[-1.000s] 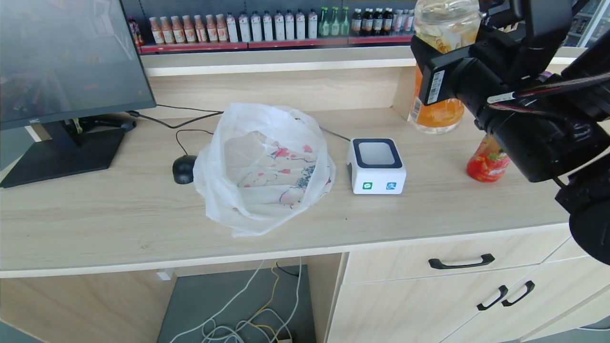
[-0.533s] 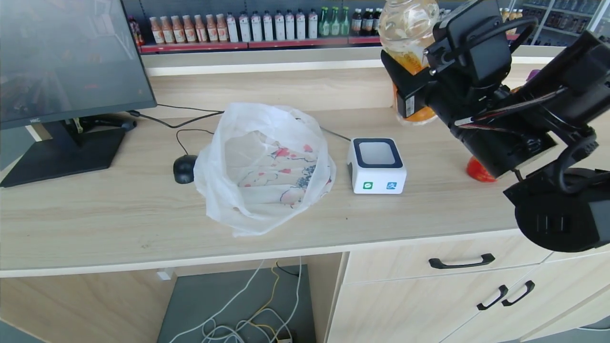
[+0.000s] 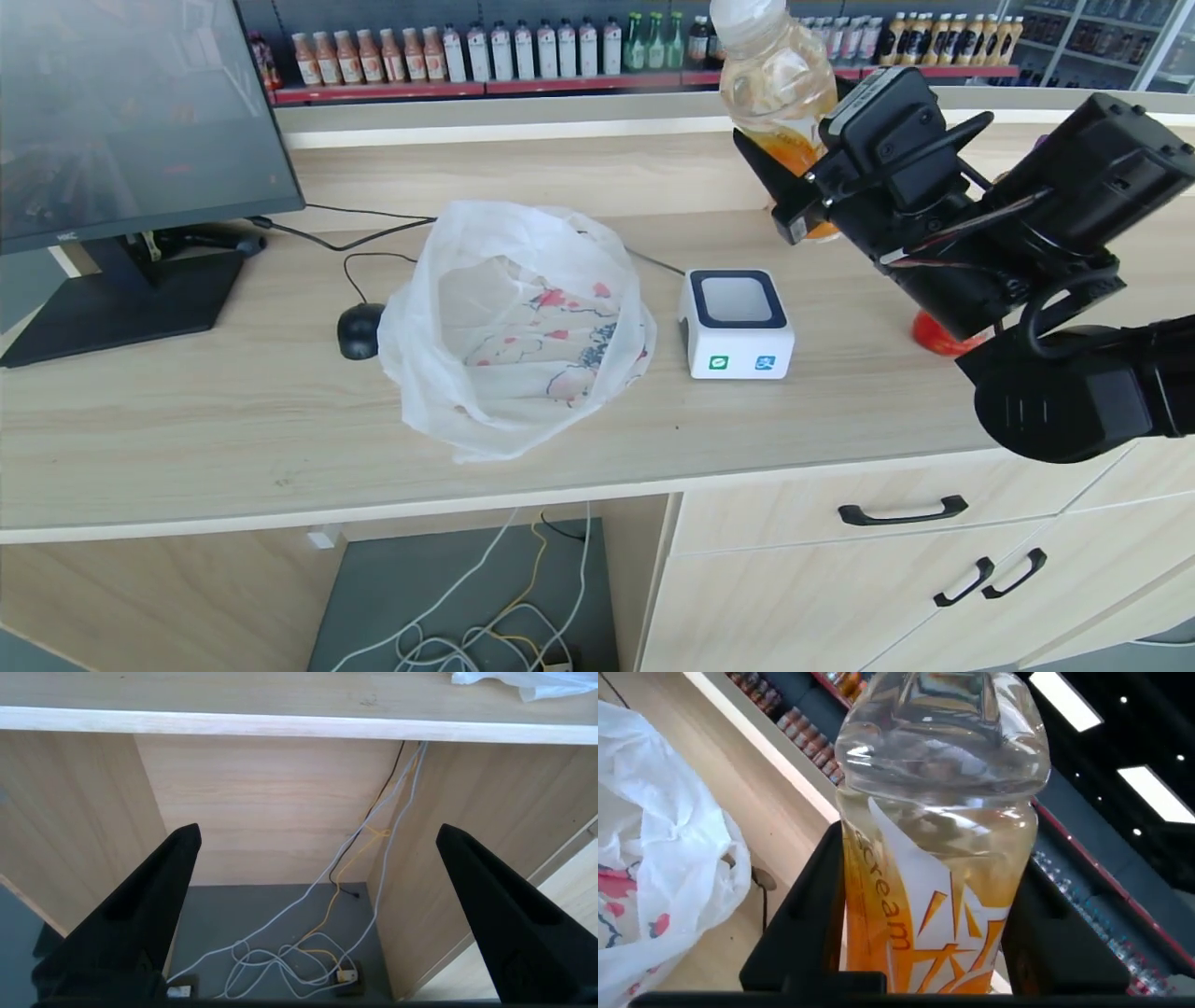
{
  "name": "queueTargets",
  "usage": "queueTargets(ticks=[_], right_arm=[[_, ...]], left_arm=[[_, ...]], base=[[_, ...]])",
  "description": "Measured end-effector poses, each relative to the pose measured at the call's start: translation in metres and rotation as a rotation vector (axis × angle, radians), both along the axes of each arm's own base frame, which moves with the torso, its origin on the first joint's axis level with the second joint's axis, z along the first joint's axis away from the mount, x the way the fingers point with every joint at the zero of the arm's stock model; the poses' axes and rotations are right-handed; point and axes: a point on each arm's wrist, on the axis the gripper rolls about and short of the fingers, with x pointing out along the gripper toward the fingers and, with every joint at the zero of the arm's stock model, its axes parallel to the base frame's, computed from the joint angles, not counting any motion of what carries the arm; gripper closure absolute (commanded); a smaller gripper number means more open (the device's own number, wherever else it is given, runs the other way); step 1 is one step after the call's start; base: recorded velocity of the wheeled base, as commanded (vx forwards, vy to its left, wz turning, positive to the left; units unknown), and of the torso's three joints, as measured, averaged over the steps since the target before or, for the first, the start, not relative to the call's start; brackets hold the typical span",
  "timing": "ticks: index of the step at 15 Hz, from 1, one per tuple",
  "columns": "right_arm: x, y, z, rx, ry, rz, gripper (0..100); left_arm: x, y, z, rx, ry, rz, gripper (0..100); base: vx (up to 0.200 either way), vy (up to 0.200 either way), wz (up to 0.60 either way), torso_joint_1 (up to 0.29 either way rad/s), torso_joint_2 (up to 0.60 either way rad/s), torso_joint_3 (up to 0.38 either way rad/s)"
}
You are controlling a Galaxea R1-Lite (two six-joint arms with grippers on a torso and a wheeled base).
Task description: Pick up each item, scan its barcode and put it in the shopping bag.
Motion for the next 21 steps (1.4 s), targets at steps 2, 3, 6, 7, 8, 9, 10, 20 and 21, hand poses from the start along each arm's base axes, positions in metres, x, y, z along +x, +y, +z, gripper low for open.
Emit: queueTargets(ticks=[2, 3, 6, 7, 8, 9, 10, 20, 21], right_arm=[[0.003, 0.005, -0.005, -0.051, -0.024, 0.021, 100], [0.004, 0.005, -0.007, -0.074, -0.035, 0.03, 100], [0.009, 0.009, -0.015, -0.113, -0.032, 0.058, 100], [0.011, 0.01, -0.018, -0.133, -0.037, 0.072, 100], [0.012, 0.01, -0.02, -0.15, -0.042, 0.08, 100], [0.013, 0.011, -0.022, -0.157, -0.042, 0.088, 100], [0.014, 0.012, -0.023, -0.166, -0.043, 0.099, 100], [0.019, 0.015, -0.049, -0.27, -0.029, 0.135, 100], [0.02, 0.015, -0.052, -0.275, -0.02, 0.135, 100]], left_arm=[[0.0, 0.0, 0.0, 0.0, 0.001, 0.0, 0], [0.0, 0.0, 0.0, 0.001, 0.0, 0.0, 0], [0.0, 0.0, 0.0, 0.0, 0.0, 0.0, 0], [0.0, 0.0, 0.0, 0.0, 0.0, 0.0, 0], [0.0, 0.0, 0.0, 0.0, 0.0, 0.0, 0], [0.0, 0.0, 0.0, 0.0, 0.0, 0.0, 0], [0.0, 0.0, 0.0, 0.0, 0.0, 0.0, 0], [0.0, 0.0, 0.0, 0.0, 0.0, 0.0, 0], [0.0, 0.0, 0.0, 0.0, 0.0, 0.0, 0]], base=[[0.0, 0.0, 0.0, 0.0, 0.0, 0.0], [0.0, 0.0, 0.0, 0.0, 0.0, 0.0], [0.0, 0.0, 0.0, 0.0, 0.0, 0.0], [0.0, 0.0, 0.0, 0.0, 0.0, 0.0], [0.0, 0.0, 0.0, 0.0, 0.0, 0.0], [0.0, 0.0, 0.0, 0.0, 0.0, 0.0], [0.0, 0.0, 0.0, 0.0, 0.0, 0.0], [0.0, 0.0, 0.0, 0.0, 0.0, 0.0], [0.0, 0.0, 0.0, 0.0, 0.0, 0.0]])
